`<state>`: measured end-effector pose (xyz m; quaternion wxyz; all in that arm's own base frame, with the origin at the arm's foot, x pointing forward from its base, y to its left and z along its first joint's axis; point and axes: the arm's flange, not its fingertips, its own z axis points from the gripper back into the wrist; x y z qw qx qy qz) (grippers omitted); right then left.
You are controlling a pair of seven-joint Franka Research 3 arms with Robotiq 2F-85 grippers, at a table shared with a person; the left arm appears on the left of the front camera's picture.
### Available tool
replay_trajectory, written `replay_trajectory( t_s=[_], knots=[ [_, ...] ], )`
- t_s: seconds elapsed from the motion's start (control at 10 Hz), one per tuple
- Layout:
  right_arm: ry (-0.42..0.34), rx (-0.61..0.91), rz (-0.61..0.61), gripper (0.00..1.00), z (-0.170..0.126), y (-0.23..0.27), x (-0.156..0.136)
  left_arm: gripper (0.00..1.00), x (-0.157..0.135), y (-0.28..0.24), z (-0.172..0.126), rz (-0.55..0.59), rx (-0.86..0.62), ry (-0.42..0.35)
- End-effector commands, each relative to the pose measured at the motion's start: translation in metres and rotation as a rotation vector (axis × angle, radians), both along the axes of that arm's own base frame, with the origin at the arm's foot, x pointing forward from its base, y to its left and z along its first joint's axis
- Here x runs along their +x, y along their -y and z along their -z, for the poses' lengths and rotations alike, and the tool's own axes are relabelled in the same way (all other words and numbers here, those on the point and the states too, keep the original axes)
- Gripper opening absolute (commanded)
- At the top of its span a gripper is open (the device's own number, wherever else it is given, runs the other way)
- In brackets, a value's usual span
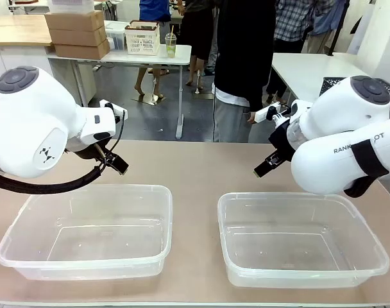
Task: Sort the waste into each basket.
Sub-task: Pick up the Organizing box on the left side of the table and lift it.
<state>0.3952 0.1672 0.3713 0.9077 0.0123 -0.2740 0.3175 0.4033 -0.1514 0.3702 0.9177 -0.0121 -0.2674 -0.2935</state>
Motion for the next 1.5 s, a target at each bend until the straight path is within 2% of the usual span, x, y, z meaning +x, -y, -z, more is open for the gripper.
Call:
replay_trajectory(
  t_s=[0.0,0.2,0.3,0.4,0.5,0.6,0.7,0.8,0.9,1.0,1.1,1.2,1.3,1.4],
  knots=[
    [0.000,0.001,0.000,1.00,0.000,0.000,0.000,1.00,0.000,0.000,0.000,0.000,0.000,0.000],
    [0.000,0.000,0.000,1.00,0.000,0.000,0.000,1.00,0.000,0.000,0.000,0.000,0.000,0.000],
    [-0.066,0.014,0.072,1.00,-0.040,0.003,-0.009,1.00,0.000,0.000,0.000,0.000,0.000,0.000],
    [-0.111,0.093,0.158,1.00,-0.093,0.017,-0.032,1.00,-0.017,-0.002,-0.052,-0.068,-0.029,-0.038],
    [-0.032,0.124,0.232,1.00,-0.143,0.041,-0.076,1.00,-0.058,-0.004,-0.105,-0.150,-0.123,-0.027],
    [0.042,0.138,0.248,1.00,-0.157,0.054,-0.107,1.00,-0.095,-0.009,-0.125,-0.100,-0.179,0.080],
    [0.127,0.037,0.254,1.00,-0.135,0.051,-0.104,1.00,-0.110,-0.010,-0.120,-0.007,-0.236,0.154],
    [-0.025,0.118,0.192,1.00,-0.132,0.032,-0.051,1.00,-0.033,0.001,-0.095,-0.084,-0.110,0.019],
    [0.047,0.119,0.221,1.00,-0.170,0.044,-0.074,1.00,-0.033,0.001,-0.095,-0.084,-0.110,0.019],
    [-0.009,0.176,0.146,1.00,-0.163,0.041,-0.077,1.00,-0.066,0.002,-0.150,-0.062,-0.181,0.091],
    [-0.141,0.497,0.260,1.00,-0.180,0.068,-0.083,1.00,-0.071,-0.024,-0.165,-0.071,-0.344,0.020],
    [-0.341,0.878,0.336,1.00,-0.199,0.110,-0.095,1.00,-0.076,-0.060,-0.175,-0.192,-0.519,-0.059],
    [-0.397,1.182,0.362,1.00,-0.200,0.150,-0.105,1.00,-0.076,-0.092,-0.174,-0.437,-0.656,-0.210],
    [-0.425,1.438,0.419,1.00,-0.195,0.191,-0.107,1.00,-0.078,-0.119,-0.167,-0.593,-0.784,-0.359]
  ],
)
